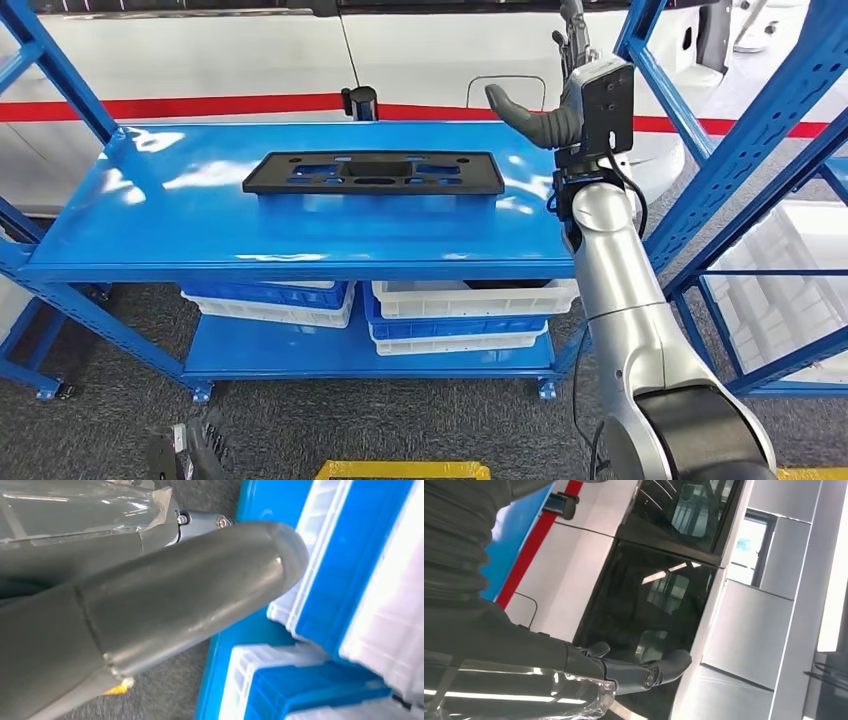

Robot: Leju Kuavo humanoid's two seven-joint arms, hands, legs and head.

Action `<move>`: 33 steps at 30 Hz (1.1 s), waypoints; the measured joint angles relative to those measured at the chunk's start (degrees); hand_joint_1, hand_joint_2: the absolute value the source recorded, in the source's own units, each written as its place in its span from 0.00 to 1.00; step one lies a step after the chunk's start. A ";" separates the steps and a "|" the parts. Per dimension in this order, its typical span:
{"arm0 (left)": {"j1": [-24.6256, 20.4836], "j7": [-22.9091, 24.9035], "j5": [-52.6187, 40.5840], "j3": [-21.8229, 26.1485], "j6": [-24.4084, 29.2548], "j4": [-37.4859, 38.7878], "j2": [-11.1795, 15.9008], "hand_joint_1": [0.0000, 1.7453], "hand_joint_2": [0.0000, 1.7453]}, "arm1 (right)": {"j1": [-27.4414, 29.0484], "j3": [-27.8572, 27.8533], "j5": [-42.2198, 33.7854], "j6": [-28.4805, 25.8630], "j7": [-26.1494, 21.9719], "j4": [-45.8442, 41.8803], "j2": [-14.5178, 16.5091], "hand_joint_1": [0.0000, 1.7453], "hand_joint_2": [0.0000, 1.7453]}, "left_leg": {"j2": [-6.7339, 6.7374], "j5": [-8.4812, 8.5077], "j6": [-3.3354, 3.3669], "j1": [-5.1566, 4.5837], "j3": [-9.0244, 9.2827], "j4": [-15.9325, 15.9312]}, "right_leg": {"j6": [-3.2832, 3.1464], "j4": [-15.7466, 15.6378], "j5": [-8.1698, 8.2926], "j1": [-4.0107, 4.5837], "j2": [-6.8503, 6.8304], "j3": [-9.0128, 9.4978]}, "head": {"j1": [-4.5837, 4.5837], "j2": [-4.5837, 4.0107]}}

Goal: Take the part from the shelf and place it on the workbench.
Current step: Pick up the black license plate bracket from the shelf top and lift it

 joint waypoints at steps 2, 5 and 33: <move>-0.10 -0.03 0.01 -0.01 -0.05 -0.02 0.00 0.00 0.00 | -0.15 -0.02 -0.03 0.00 -0.09 -0.05 0.08 0.00 1.00 | 0.24 -1.36 -0.55 0.33 -3.85 6.08 | -0.88 -0.23 -0.61 -0.36 0.02 1.55 | -0.13 0.00; -0.06 -0.04 0.14 -0.02 0.12 0.03 0.01 0.00 0.00 | 0.33 -0.01 -0.05 0.00 -0.13 -0.04 0.14 0.00 1.00 | 0.56 -5.61 -1.68 0.97 -10.90 13.44 | -0.93 -0.17 -2.07 -0.38 0.24 3.04 | -0.35 0.00; -0.64 0.53 0.25 0.01 7.31 1.32 0.43 0.00 0.00 | 2.30 0.22 1.55 0.04 1.61 -4.66 0.93 0.00 1.00 | 0.72 5.15 0.73 0.92 -8.51 -1.43 | 3.39 3.69 -2.34 -1.24 -0.09 -1.59 | -0.13 0.01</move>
